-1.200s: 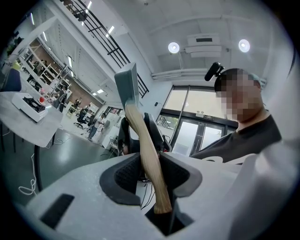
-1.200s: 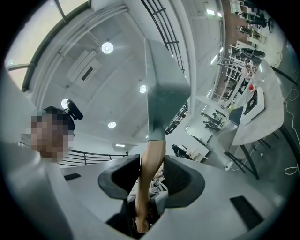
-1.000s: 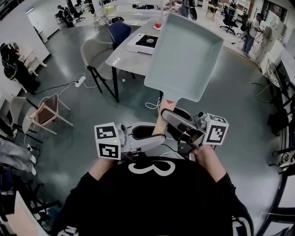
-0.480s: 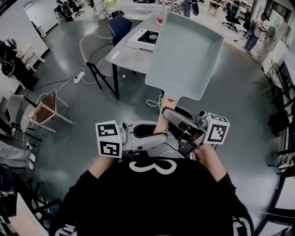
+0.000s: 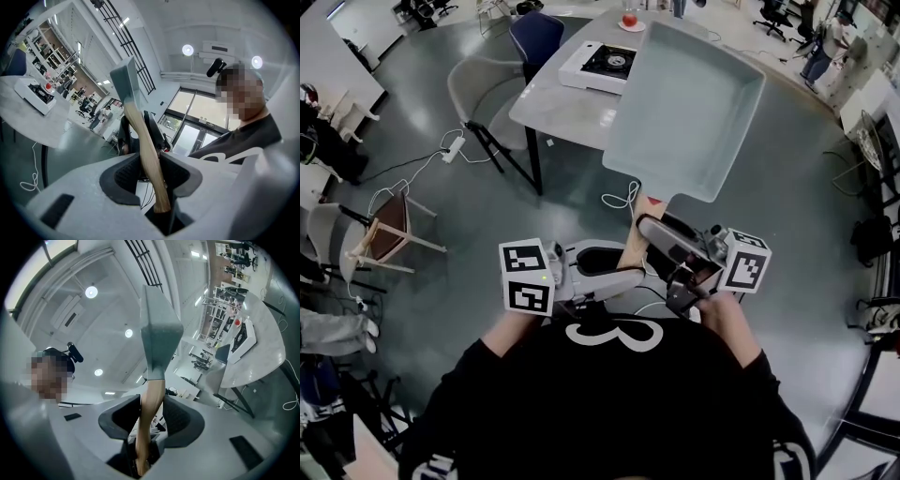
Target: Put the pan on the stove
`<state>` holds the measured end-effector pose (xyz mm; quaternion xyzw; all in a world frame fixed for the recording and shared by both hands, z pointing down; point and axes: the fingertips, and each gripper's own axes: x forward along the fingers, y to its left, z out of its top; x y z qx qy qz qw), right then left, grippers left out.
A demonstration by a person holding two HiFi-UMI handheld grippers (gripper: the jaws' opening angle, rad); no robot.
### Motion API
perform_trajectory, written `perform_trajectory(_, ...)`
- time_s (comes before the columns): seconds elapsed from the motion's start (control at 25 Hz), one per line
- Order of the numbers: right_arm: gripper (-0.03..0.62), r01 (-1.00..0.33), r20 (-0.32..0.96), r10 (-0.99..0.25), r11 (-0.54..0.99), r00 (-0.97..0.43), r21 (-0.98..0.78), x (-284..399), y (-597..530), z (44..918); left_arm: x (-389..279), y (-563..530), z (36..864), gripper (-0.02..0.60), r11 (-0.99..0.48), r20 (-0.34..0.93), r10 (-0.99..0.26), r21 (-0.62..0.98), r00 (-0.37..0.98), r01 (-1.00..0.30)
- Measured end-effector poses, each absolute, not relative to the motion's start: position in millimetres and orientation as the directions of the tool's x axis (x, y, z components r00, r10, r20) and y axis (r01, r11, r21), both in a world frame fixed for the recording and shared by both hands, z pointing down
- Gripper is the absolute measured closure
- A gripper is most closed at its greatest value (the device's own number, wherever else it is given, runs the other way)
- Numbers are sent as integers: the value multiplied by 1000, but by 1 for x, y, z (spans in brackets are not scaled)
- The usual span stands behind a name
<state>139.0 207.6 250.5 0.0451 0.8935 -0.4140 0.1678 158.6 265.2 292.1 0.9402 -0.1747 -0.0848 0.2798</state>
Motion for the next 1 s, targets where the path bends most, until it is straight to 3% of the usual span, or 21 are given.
perform_trajectory(0.76, 448, 167, -339, -198, 584, -920, -795, 5, 60, 283, 14, 124, 316, 443, -769, -72, -270, 616, 960, -169)
perform_trajectory(1.0, 448, 169, -343, -218, 562, -914, -810, -3, 59, 286, 5, 123, 316, 443, -759, -94, -268, 634, 959, -150)
